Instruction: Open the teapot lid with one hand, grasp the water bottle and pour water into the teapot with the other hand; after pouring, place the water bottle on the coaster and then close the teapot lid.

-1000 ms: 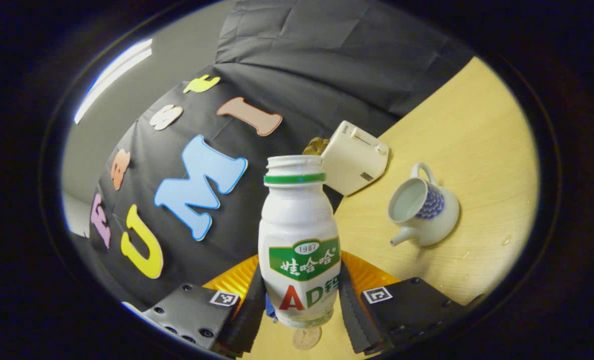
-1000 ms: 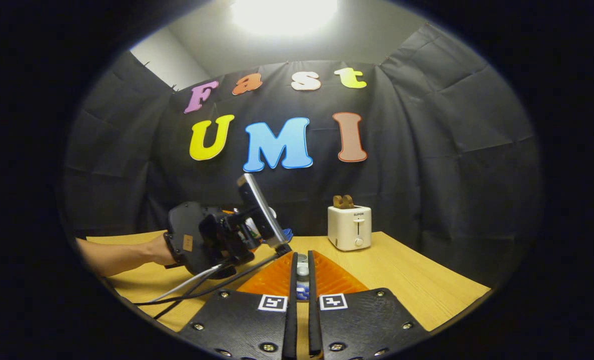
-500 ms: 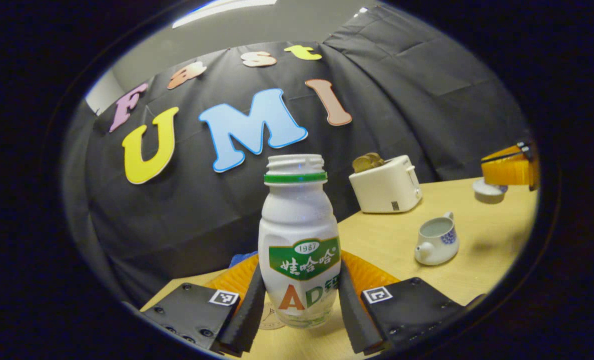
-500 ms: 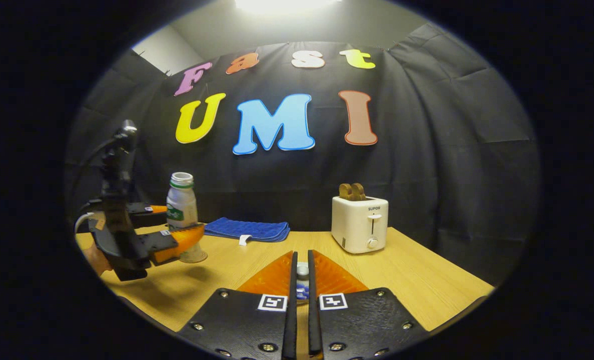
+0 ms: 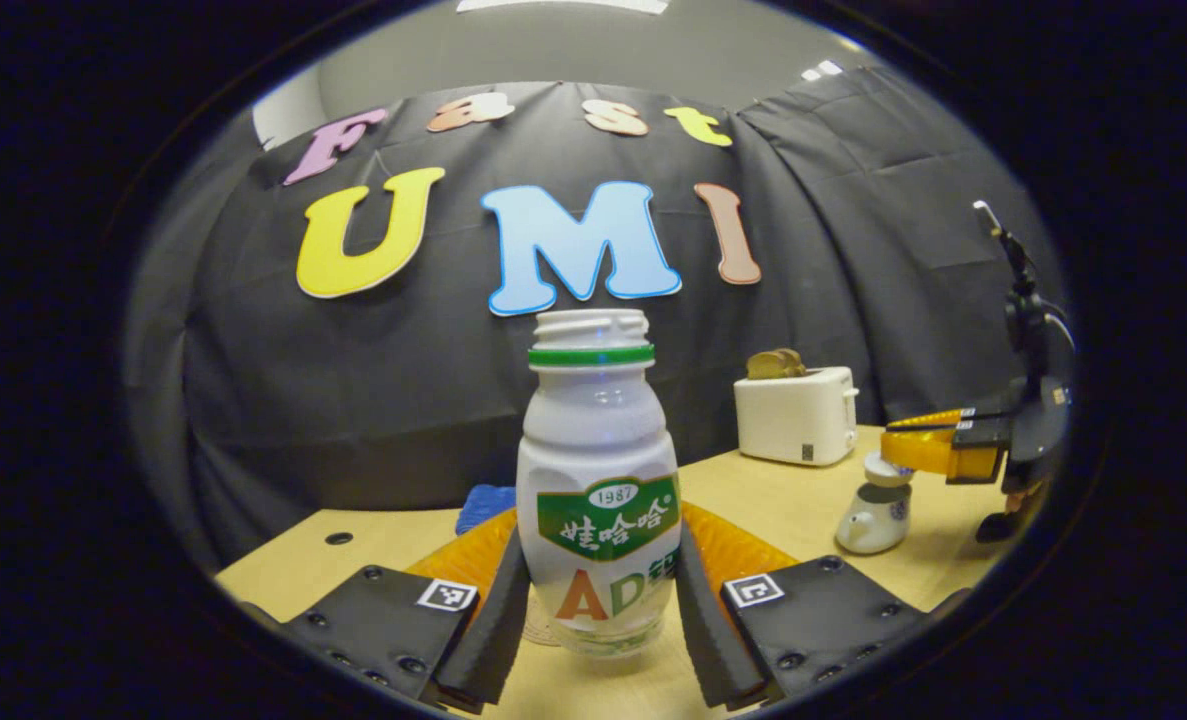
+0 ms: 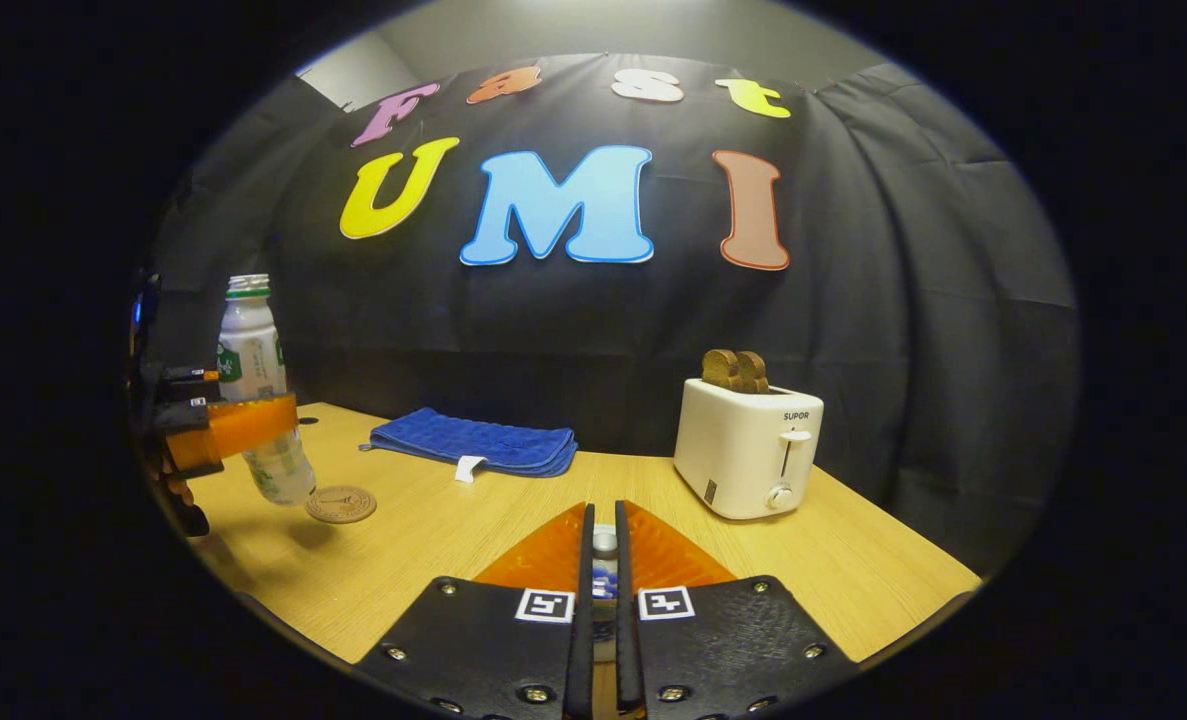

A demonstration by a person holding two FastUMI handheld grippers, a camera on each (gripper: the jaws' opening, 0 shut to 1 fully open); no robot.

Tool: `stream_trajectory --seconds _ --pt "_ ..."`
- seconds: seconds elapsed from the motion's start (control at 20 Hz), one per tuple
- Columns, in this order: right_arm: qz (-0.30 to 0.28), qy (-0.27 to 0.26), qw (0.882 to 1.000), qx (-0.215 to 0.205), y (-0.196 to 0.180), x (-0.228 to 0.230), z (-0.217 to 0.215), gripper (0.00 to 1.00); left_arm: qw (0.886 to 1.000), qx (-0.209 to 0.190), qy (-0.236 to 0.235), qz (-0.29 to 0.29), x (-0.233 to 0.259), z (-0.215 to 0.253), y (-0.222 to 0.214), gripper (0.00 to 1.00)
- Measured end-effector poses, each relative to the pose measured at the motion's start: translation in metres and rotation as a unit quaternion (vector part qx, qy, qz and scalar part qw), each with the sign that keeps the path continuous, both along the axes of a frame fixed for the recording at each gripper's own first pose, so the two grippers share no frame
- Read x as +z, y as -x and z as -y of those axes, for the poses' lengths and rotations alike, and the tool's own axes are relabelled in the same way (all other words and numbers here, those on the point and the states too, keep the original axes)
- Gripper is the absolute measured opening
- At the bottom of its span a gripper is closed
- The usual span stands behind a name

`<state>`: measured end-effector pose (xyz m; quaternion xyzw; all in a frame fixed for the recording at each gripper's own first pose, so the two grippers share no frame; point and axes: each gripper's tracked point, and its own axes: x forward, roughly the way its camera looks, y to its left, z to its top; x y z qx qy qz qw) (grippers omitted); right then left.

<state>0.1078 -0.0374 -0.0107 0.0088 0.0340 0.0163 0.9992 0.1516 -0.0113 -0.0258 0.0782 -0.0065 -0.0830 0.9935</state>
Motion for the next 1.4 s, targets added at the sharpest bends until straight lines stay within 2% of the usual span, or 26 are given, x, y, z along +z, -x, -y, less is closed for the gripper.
stream_trajectory --seconds 0.05,0.15,0.25,0.3,0.35,0.65,0.7,0.75,0.8,0.9,0.95,1.0,1.05,1.1,1.15,1.3,1.4 --pt "-0.004 -0.003 1.0 0.001 -0.001 -0.004 0.0 0.09 1.0 0.002 0.007 0.0 0.001 -0.004 0.001 0.8" --pt "-0.012 -0.012 1.0 0.002 -0.002 -0.01 -0.001 0.09 1.0 0.009 0.012 0.003 0.003 -0.01 0.0 0.7" --pt "-0.019 -0.015 1.0 0.004 -0.002 -0.015 -0.004 0.09 1.0 0.01 0.018 0.005 0.006 -0.013 0.002 0.8" --pt "-0.022 -0.013 1.0 0.003 -0.003 -0.017 -0.004 0.09 1.0 0.009 0.02 0.005 0.005 -0.013 0.001 0.75" --pt "-0.027 -0.011 1.0 0.003 -0.003 -0.021 -0.005 0.09 1.0 0.011 0.021 0.004 0.005 -0.013 0.001 0.8" --pt "-0.029 -0.003 1.0 0.0 -0.004 -0.029 -0.005 0.09 1.0 0.014 0.018 -0.003 -0.001 -0.014 -0.001 0.8" --pt "-0.028 0.003 1.0 -0.002 -0.003 -0.027 -0.005 0.09 1.0 0.017 0.02 -0.004 -0.002 -0.017 -0.002 0.8" --pt "-0.02 0.012 1.0 -0.002 0.0 -0.024 -0.005 0.12 1.0 0.02 0.022 -0.004 -0.003 -0.019 -0.003 0.7" --pt "-0.011 0.02 1.0 -0.01 0.006 -0.016 -0.002 0.13 0.999 0.025 0.024 -0.004 -0.004 -0.024 -0.004 0.73" --pt "0.027 0.03 0.999 -0.023 0.019 0.003 0.003 0.44 0.999 0.034 0.032 -0.004 -0.005 -0.033 -0.007 0.8" --pt "0.051 0.035 0.998 -0.032 0.026 0.016 0.006 0.64 0.998 0.036 0.041 -0.009 -0.006 -0.037 -0.009 0.8" --pt "0.072 0.039 0.996 -0.041 0.031 0.026 0.008 0.63 0.998 0.039 0.05 -0.014 -0.009 -0.042 -0.011 0.8" --pt "0.09 0.038 0.994 -0.045 0.034 0.034 0.01 0.68 0.997 0.041 0.056 -0.02 -0.012 -0.046 -0.014 0.8" --pt "0.098 0.033 0.994 -0.042 0.036 0.037 0.006 0.68 0.997 0.043 0.058 -0.024 -0.014 -0.05 -0.019 0.7" --pt "0.1 0.029 0.994 -0.035 0.037 0.037 0.001 0.68 0.997 0.048 0.055 -0.029 -0.016 -0.055 -0.025 0.8" --pt "0.097 0.028 0.995 -0.016 0.039 0.037 -0.009 0.68 0.997 0.046 0.052 -0.045 -0.026 -0.054 -0.044 0.8" --pt "0.097 0.036 0.995 -0.012 0.04 0.038 -0.012 0.68 0.998 0.042 0.03 -0.046 -0.035 -0.051 -0.058 0.8"
